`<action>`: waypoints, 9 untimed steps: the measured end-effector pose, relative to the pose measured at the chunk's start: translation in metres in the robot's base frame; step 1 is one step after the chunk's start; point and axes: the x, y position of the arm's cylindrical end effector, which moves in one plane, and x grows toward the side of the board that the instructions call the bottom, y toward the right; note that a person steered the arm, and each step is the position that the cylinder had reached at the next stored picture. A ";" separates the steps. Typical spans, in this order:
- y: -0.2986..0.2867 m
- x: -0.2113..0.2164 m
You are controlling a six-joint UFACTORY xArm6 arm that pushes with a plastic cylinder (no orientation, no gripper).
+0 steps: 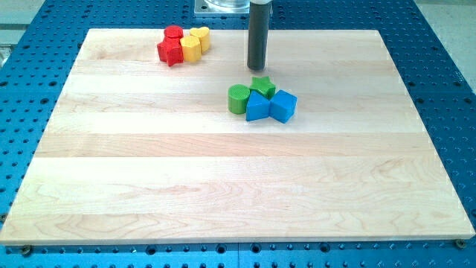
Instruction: Place the yellow blocks to the center left side of the board
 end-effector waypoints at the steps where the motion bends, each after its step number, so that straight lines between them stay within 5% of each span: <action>1: 0.000 0.000; 3: 0.009 -0.101; 9: -0.114 -0.090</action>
